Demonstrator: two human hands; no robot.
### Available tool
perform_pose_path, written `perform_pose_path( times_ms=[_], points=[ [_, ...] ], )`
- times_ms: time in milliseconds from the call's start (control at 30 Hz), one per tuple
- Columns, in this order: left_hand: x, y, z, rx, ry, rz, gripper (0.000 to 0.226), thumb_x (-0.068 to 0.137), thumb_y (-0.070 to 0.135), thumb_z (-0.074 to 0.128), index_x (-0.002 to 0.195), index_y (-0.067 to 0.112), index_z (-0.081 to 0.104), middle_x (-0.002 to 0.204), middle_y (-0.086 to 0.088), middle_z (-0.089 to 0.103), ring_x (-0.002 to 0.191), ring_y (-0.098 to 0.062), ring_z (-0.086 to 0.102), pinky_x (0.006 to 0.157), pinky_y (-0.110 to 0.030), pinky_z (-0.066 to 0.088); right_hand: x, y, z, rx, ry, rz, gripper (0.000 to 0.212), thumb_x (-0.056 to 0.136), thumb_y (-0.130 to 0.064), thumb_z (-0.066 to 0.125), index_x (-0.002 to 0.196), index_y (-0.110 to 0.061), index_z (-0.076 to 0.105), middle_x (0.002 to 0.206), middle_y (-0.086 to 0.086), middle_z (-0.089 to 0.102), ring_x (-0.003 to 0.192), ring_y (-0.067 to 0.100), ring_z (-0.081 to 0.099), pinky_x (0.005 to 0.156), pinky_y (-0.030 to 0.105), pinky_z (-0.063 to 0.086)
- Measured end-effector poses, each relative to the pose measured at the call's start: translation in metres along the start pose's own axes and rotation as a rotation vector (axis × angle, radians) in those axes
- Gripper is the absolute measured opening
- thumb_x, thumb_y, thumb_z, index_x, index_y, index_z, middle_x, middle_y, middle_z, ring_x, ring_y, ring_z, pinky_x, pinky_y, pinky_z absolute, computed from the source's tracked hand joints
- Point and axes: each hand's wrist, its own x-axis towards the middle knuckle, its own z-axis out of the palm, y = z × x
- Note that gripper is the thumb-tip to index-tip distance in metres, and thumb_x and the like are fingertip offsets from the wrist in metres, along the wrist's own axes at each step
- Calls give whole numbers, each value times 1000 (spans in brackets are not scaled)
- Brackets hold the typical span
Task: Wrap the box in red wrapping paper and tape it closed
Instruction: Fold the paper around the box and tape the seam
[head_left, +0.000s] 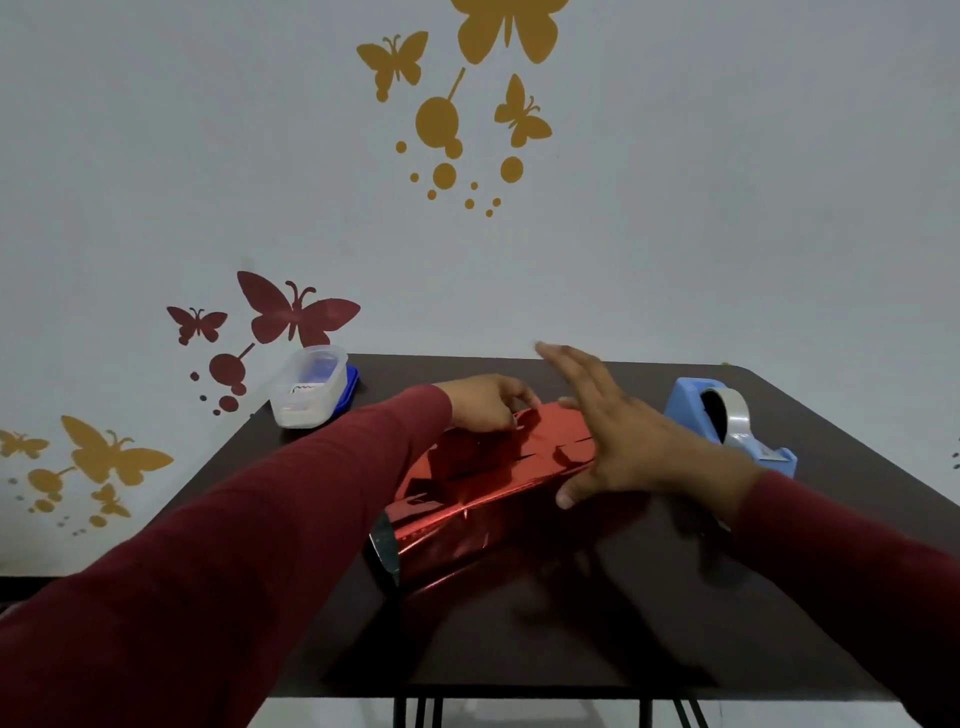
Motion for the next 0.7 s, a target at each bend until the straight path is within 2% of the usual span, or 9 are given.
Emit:
perform_pose_path(
  times_ms=[67,133,200,267,333,400,467,567,700],
  points=[
    [-1,3,1,-1,-12,14,48,100,0,55,144,17,52,134,-1,66,116,-17,65,86,-20,53,-1,7,-1,-47,-67,-49,157,53,-41,102,150,-63,-20,162,-31,-10,142,16,47,108,39,45],
    [0,4,0,36,-2,27,48,101,1,54,146,16,49,130,1,65,112,-13,60,76,-11,44,-2,8,4,-37,-20,-42,155,56,-42,101,149,-65,-21,159,-32,-4,124,17,63,103,37,49],
    [0,1,-3,66,12,38,48,101,2,54,146,16,48,134,3,64,111,-9,58,81,-14,45,-2,3,14,-43,48,-42,152,58,-46,99,149,-64,-21,160,-29,2,104,19,71,94,44,57],
    [-3,-4,-7,69,36,56,45,102,10,58,145,20,50,142,6,59,109,-9,61,90,-28,51,1,-4,23,-71,97,-57,150,61,-50,97,149,-63,-23,162,-26,2,94,22,73,84,46,60],
    [-13,-9,-17,125,70,90,38,98,26,68,135,29,59,135,16,59,112,-9,61,91,-31,49,4,-9,30,-88,130,-61,147,64,-54,94,150,-62,-25,163,-23,1,88,25,72,78,45,61],
    [-25,-15,-27,232,54,129,33,90,40,77,122,36,69,120,24,60,118,-7,55,97,-31,42,6,-11,35,-77,157,-46,146,64,-57,93,152,-59,-22,164,-21,0,86,26,72,76,45,61],
    [-35,-23,-33,296,7,155,34,84,45,82,116,36,74,120,19,62,118,-8,56,102,-36,45,7,-12,38,-58,176,-32,146,63,-58,93,153,-59,-22,165,-19,0,87,24,72,77,44,61],
    [-42,-35,-30,290,45,213,32,82,42,85,112,33,79,116,10,67,104,-12,65,95,-39,54,5,-14,40,-34,192,-34,143,64,-62,91,154,-58,-21,165,-18,1,88,21,71,78,39,62],
    [-39,-41,-23,313,153,273,19,89,31,80,107,27,81,108,12,69,99,-9,64,95,-38,52,2,-14,33,35,220,-42,127,75,-64,83,155,-59,-17,165,-17,12,100,12,70,83,30,56]
  ],
)
